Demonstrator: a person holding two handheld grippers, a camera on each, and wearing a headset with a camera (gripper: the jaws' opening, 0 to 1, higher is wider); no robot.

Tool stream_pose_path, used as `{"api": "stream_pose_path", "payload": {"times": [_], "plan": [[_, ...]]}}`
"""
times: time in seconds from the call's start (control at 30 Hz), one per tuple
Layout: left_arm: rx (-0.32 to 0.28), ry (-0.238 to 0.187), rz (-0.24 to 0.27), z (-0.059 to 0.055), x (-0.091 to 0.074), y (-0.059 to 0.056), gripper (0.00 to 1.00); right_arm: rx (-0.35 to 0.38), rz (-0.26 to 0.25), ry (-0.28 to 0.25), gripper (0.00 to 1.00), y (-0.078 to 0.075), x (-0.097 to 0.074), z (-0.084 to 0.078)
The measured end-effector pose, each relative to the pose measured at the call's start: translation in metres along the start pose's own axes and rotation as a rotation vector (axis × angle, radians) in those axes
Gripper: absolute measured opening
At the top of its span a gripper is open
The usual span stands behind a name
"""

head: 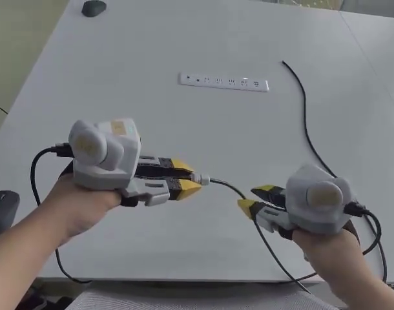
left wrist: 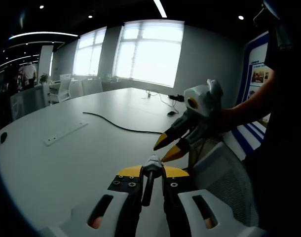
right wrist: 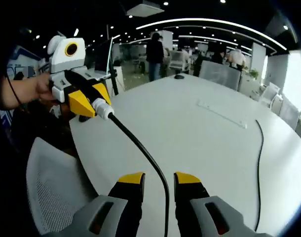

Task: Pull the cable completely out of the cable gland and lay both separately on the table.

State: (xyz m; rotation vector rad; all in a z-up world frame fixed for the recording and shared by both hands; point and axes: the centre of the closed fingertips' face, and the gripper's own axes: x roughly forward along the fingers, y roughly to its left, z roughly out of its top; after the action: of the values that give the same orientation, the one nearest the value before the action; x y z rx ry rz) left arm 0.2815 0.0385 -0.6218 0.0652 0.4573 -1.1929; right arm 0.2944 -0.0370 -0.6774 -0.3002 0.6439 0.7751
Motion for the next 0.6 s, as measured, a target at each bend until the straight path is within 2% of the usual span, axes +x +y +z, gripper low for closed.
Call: {"api": "stream_pose_path", "payload": {"times": [0.17,0.2,0.27,0.43,0.53,0.6], "plan": [[-0.003,0.003,-0.005,-0.001,-0.001,0.000,0.15,-0.169,0.032,-0.028,0.22,0.018,0.000,0.028],[-0.003,0.003,-0.005,-0.001,-0.001,0.000,0.15,-0.186,0.035,-0.029,0.22,0.019,0.000,0.030],[-0.004,0.002,-0.006,-0.001,-0.001,0.000,0.15,-0.273,0.054,-0.036,0.22,0.028,0.002,0.039],[-0.006,0.004,-0.008,-0.001,-0.001,0.000,0.15,-0.430,0.088,-0.046,0.20,0.046,0.005,0.051],[-0.008,0.002,-0.010,-0.001,-0.001,-0.001,0.15,-0.500,0.083,-0.048,0.15,0.051,0.005,0.057],[-0.008,0.002,-0.010,-0.001,-0.001,-0.001,0.15,-0.500,0.093,-0.046,0.13,0.054,0.007,0.059]]}}
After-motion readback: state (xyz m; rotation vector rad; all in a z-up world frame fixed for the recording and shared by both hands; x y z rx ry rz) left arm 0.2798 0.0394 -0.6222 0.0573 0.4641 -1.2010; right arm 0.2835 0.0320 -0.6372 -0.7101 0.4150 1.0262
